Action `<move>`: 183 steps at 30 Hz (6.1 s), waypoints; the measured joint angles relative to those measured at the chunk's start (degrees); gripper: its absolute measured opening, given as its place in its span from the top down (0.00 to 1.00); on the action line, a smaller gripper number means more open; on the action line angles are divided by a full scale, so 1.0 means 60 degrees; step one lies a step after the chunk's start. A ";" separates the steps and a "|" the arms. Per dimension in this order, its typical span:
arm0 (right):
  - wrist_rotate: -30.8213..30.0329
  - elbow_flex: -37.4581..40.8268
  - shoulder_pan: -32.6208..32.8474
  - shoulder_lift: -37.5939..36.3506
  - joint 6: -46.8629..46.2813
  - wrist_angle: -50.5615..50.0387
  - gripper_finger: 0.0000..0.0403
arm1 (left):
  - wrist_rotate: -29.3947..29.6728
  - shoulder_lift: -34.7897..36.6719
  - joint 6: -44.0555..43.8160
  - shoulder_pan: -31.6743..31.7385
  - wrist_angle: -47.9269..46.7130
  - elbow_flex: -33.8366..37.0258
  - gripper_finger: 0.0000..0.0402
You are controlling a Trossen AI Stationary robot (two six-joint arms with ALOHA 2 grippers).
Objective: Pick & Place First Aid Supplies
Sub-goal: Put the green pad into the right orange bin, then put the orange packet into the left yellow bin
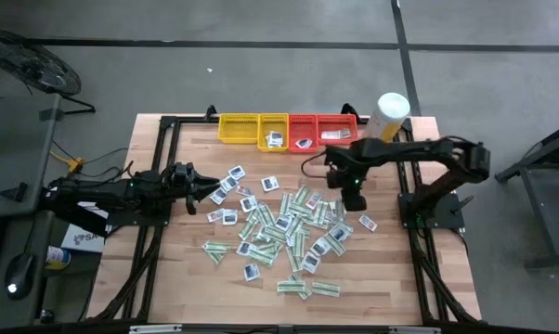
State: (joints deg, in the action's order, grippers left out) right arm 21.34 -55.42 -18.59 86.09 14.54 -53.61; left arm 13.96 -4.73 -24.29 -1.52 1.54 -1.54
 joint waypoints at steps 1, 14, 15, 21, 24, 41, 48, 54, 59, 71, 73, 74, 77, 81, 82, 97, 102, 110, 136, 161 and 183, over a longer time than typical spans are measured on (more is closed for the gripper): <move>-0.0168 0.0000 -0.0077 -0.0181 -0.0203 0.0015 1.00 | 0.0000 -0.0002 0.0000 0.0000 0.0000 0.0000 0.75; -0.1906 0.0000 -0.1478 -0.1138 -0.3269 0.0998 1.00 | 0.0000 -0.0001 0.0000 0.0000 -0.0002 0.0000 0.75; -0.2075 0.0000 -0.1602 -0.1138 -0.3533 0.1146 1.00 | 0.0000 -0.0004 0.0000 0.0000 -0.0002 0.0000 0.75; -0.3641 0.0000 -0.2217 -0.1138 -0.5303 0.2420 1.00 | 0.0000 -0.0002 0.0000 0.0000 0.0000 0.0000 0.75; -0.4351 0.0000 -0.2537 -0.1138 -0.6136 0.2839 1.00 | 0.0000 -0.0003 0.0000 0.0000 0.0000 0.0000 0.75; -0.4683 0.0000 -0.3980 0.0354 -0.8406 0.5347 1.00 | 0.0000 -0.0004 0.0000 0.0000 -0.0002 0.0000 0.75; -0.4372 0.0000 -0.4164 0.0829 -0.8764 0.5684 0.96 | 0.0000 -0.0002 0.0000 0.0000 0.0000 0.0002 0.75; -0.4384 0.0000 -0.4171 0.0829 -0.8700 0.5683 0.80 | 0.0000 -0.0003 0.0000 0.0000 0.0000 0.0000 0.75; -0.4056 0.0000 -0.4171 0.0762 -0.8581 0.5658 0.66 | 0.0000 -0.0001 0.0000 0.0000 -0.0003 0.0002 0.75; -0.5294 0.0000 -0.3989 -0.0747 -0.6615 0.3491 0.59 | -0.0004 -0.0004 0.0000 0.0000 0.0000 0.0000 0.75; -0.5402 0.0000 -0.3884 -0.0966 -0.6273 0.3413 0.59 | 0.0000 -0.0001 0.0000 0.0000 0.0000 0.0000 0.75; -0.5433 0.0000 -0.3805 -0.1079 -0.6122 0.3362 0.59 | -0.0001 -0.0004 0.0000 0.0000 0.0000 0.0000 0.75; -0.5443 0.0000 -0.3415 -0.1397 -0.5905 0.3198 0.59 | 0.0000 -0.0004 0.0000 0.0000 0.0000 0.0001 0.75; -0.4968 0.0000 -0.2672 -0.1664 -0.5177 0.3061 0.59 | -0.0003 -0.0003 0.0000 0.0000 0.0000 0.0000 0.75; -0.4770 0.0000 -0.2478 -0.1690 -0.4893 0.3052 0.59 | -0.0001 -0.0002 0.0000 0.0000 -0.0001 0.0000 0.75; -0.3208 -0.0004 0.0698 -0.1669 -0.7865 -0.0446 0.59 | 0.0000 -0.0004 0.0000 0.0000 0.0000 0.0000 0.75; -0.3877 -0.0002 0.1690 -0.1669 -1.0350 -0.1942 0.59 | 0.0000 -0.0004 0.0000 0.0000 0.0000 0.0000 0.75; -0.3584 0.0164 0.2822 -0.1622 -1.3281 -0.2826 0.59 | 0.0000 -0.0003 0.0000 0.0000 -0.0002 0.0000 0.75; -0.2961 0.3833 0.3470 -0.1605 -1.5746 0.1721 0.64 | 0.0000 0.0000 0.0000 0.0000 0.0000 0.0004 0.75; -0.2957 0.4138 0.3482 -0.1221 -1.4766 0.2335 0.99 | -0.0002 -0.0004 0.0000 0.0000 0.0000 0.0000 0.75; -0.7381 0.1204 0.3482 -0.1886 -1.2913 0.3180 1.00 | 0.0208 -0.0004 0.0000 0.0000 0.0284 0.0004 0.75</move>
State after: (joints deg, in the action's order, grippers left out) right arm -22.95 -48.20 2.31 74.77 -62.94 -34.53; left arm 15.20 -4.75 -24.29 -1.52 3.25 -1.52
